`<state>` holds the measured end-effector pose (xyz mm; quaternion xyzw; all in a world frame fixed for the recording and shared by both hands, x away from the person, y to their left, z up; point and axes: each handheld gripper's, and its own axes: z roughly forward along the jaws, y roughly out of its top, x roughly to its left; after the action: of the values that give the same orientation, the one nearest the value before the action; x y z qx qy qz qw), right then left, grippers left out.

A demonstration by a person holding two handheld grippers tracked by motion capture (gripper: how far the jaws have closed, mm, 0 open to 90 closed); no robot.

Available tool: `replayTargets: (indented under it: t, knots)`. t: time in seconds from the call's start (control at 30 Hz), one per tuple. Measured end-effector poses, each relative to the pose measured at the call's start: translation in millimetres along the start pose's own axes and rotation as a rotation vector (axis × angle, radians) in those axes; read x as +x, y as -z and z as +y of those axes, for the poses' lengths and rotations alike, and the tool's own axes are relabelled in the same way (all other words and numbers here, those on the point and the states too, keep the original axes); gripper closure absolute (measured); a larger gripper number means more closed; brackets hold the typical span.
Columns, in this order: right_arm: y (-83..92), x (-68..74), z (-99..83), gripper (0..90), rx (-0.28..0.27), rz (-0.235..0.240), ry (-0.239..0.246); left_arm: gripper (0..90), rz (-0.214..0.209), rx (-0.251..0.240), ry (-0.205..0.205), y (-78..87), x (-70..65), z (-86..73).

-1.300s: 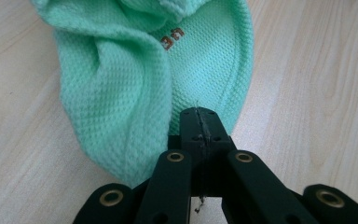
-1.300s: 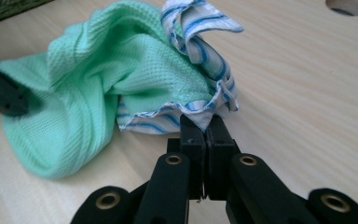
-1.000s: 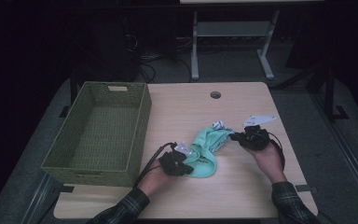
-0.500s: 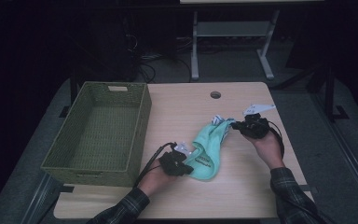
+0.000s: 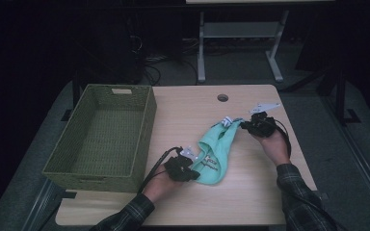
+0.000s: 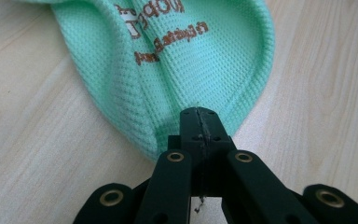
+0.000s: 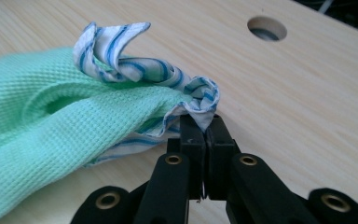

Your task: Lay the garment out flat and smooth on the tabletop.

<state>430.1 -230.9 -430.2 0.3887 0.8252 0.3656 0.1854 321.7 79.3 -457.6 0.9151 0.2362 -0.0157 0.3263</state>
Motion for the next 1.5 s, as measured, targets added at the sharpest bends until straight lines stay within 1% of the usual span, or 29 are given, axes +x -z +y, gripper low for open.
replayTargets:
  t: [0.07,0.2,0.23,0.27,0.3,0.33,0.4,0.5,0.57,0.6,0.67,0.73,0.77,0.93,0.97,1.07,1.1,1.2,1.3,1.43,1.5]
  knots:
    - [-5.1,-2.5,-4.7,87.9,0.016,-0.001,-0.003,89.6,0.000,0.000,0.001,0.0,0.0,0.0]
    - [-11.1,-5.5,-13.7,86.7,0.040,0.007,-0.025,89.6,0.000,-0.001,0.002,0.0,-0.1,0.0]
    - [-11.2,-5.6,-15.6,84.9,0.046,0.010,-0.034,89.6,0.000,-0.002,0.001,-0.1,0.0,-0.1]
    - [-10.9,-5.9,-16.7,81.7,0.045,0.008,-0.034,89.6,0.000,-0.001,0.004,0.0,0.0,-0.2]
    - [-9.0,-6.6,-17.7,77.1,0.049,0.007,-0.040,89.6,0.000,-0.002,0.003,0.0,0.0,-0.2]
    - [-7.2,-6.9,-18.0,76.1,0.051,0.004,-0.044,89.6,0.000,-0.002,0.003,0.0,-0.1,-0.2]
    - [2.1,-10.8,-19.0,73.4,0.039,-0.011,-0.050,89.6,0.000,-0.001,-0.001,0.1,0.1,-0.3]
    - [15.0,-14.6,-19.3,73.4,0.028,-0.025,-0.063,89.6,-0.002,-0.002,0.000,0.1,0.3,-0.5]
    - [23.9,-15.8,-19.7,73.4,0.017,-0.021,-0.072,89.6,0.000,-0.002,-0.001,0.0,0.1,-0.3]
    - [27.9,-15.1,-20.0,73.4,0.019,-0.019,-0.077,89.6,0.000,-0.004,0.001,-0.1,-0.2,-0.3]
    - [34.2,-12.5,-21.0,73.5,0.018,-0.008,-0.076,89.6,0.001,0.006,-0.009,0.4,0.6,-0.2]
    - [38.2,-8.2,-22.6,73.5,0.014,0.006,-0.071,89.6,0.002,0.005,-0.010,0.5,0.5,-0.1]
    - [40.4,-3.6,-24.2,73.5,0.016,0.018,-0.072,89.6,0.000,0.005,-0.003,0.4,0.1,-0.3]
    - [39.9,12.6,-29.5,73.6,0.012,0.061,-0.071,89.6,0.001,0.006,-0.003,0.4,0.0,-0.4]
    - [39.0,17.0,-30.4,73.6,0.012,0.077,-0.072,89.6,0.001,0.005,-0.003,0.4,0.0,-0.4]
    - [36.5,29.6,-31.5,73.5,0.014,0.106,-0.056,89.6,0.001,0.005,-0.003,0.4,0.0,-0.4]
    - [35.5,34.5,-31.2,73.5,0.019,0.117,-0.039,89.6,0.001,0.005,-0.003,0.4,0.0,-0.4]
    - [34.3,45.9,-29.0,73.4,0.024,0.145,-0.031,89.6,0.002,0.005,-0.005,0.4,0.3,-0.4]
    - [30.9,59.5,-26.7,72.1,0.024,0.176,-0.011,89.6,0.001,0.004,-0.005,0.4,0.5,-0.4]
    - [22.7,71.3,-25.7,70.8,0.034,0.208,-0.010,89.6,0.001,0.005,-0.007,0.5,0.4,-0.4]
    - [18.1,76.5,-26.0,70.8,0.046,0.220,0.003,89.6,0.002,0.005,-0.008,0.5,0.5,-0.4]
